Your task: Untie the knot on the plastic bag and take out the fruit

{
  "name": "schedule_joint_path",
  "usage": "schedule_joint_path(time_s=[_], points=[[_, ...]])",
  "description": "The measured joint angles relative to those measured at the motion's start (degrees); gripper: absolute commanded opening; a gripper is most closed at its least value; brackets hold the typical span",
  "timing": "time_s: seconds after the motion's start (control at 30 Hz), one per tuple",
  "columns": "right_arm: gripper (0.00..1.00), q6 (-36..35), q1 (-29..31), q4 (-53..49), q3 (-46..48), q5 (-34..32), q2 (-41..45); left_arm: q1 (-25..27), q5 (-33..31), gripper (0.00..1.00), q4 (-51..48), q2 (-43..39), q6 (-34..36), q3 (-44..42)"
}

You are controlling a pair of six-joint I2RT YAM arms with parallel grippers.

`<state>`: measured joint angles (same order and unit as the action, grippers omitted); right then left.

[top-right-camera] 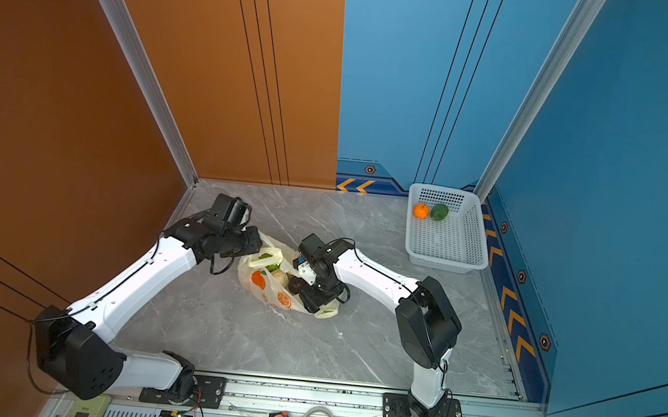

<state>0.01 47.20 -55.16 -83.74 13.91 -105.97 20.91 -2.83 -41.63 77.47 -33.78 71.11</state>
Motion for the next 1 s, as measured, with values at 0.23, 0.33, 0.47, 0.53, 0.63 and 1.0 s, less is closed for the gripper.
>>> schedule_joint_path(time_s=[0.23, 0.33, 0.47, 0.53, 0.63, 1.0], points=[[0.64, -1.53, 0.61, -1.81, 1.6, -1.9, 0.02, -0.28, -2.29, 0.37, -0.28, 3.32, 1.33, 2.73], [0.67, -1.57, 1.09, -2.08, 3.96, -2.91, 0.79, -0.33, -2.95, 0.24, -0.7, 4.98, 2.32, 3.85], [0.76, -1.18, 0.33, -2.8, 4.85, -3.3, 2.38, -0.24, -2.67, 0.09, -1.77, 5.6, 2.82, 3.93], [0.8, -0.5, -0.79, -3.32, 4.11, -2.97, 3.41, 0.07, -2.36, 0.05, -1.84, 5.46, 2.54, 3.93], [0.84, 0.83, -2.62, -4.46, 0.98, -1.29, 4.22, 0.98, -2.03, 0.01, -1.84, 4.61, 2.21, 3.91], [0.87, 9.64, -3.78, -0.02, -11.34, 4.52, 1.33, 4.39, -0.33, 0.0, -1.03, -0.85, 1.92, 3.5]])
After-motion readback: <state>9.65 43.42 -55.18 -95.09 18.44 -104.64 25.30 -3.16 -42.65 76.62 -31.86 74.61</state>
